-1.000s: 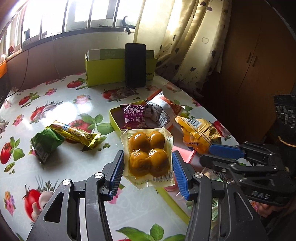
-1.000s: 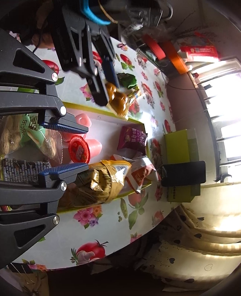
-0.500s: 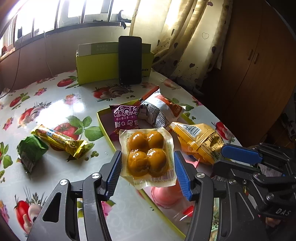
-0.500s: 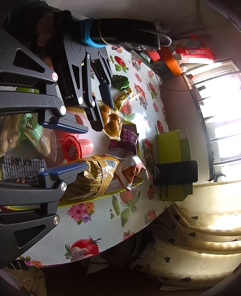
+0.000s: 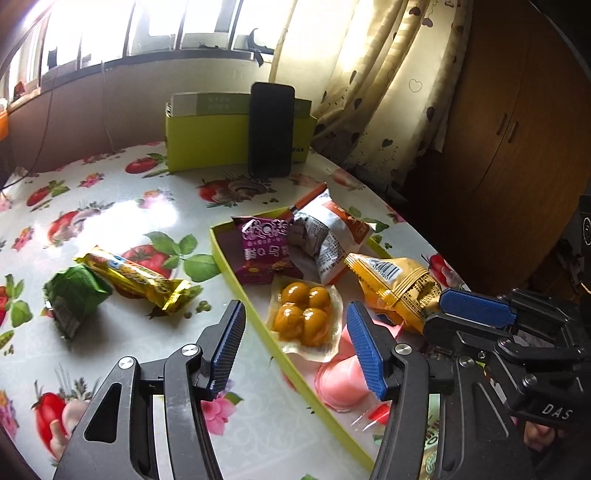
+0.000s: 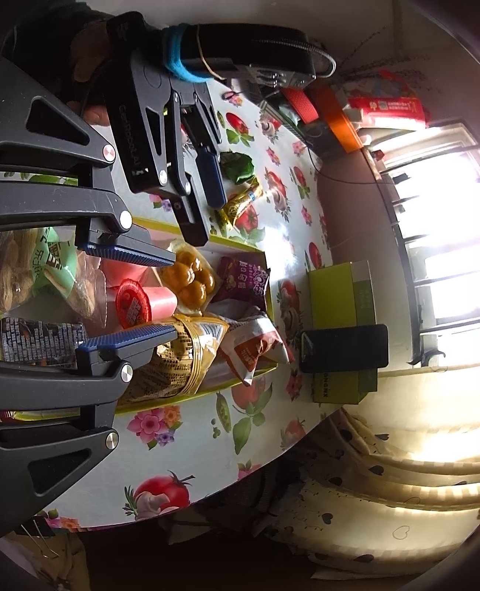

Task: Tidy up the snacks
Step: 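Carry the candy pack and jelly cup over the tray with both grippers, then release the candy pack and jelly cup into the tray with both grippers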

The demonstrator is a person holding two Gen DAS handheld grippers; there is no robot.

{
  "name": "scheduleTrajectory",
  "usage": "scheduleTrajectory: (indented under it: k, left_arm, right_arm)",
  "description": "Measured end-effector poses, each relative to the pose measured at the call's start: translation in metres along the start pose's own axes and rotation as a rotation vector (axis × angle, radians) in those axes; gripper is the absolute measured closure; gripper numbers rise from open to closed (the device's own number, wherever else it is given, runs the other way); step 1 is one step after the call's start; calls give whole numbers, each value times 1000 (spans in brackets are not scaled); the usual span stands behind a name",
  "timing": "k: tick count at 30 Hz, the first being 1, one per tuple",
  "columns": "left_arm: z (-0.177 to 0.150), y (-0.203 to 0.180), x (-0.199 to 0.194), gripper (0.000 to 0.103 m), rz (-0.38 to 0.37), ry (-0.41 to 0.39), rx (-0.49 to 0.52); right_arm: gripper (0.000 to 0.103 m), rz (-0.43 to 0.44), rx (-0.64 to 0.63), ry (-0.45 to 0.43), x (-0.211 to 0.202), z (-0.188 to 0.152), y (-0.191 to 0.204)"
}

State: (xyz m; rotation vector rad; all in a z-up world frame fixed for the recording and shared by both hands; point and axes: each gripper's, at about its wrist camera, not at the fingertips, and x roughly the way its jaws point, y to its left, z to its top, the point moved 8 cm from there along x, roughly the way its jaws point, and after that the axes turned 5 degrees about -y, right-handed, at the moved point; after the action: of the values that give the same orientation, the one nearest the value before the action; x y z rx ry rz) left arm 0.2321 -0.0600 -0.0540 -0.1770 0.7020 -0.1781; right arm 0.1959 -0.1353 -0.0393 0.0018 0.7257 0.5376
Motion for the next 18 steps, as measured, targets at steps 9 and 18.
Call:
scheduleTrajectory:
  k: [9, 18]
  left_arm:
    - [2, 18, -23, 45, 51, -31, -14]
    - [-2, 44, -33, 45, 103, -35, -37]
  right_arm:
    - [72, 20, -38, -6, 1, 8, 19]
    - [72, 51, -92, -8, 11, 21, 44]
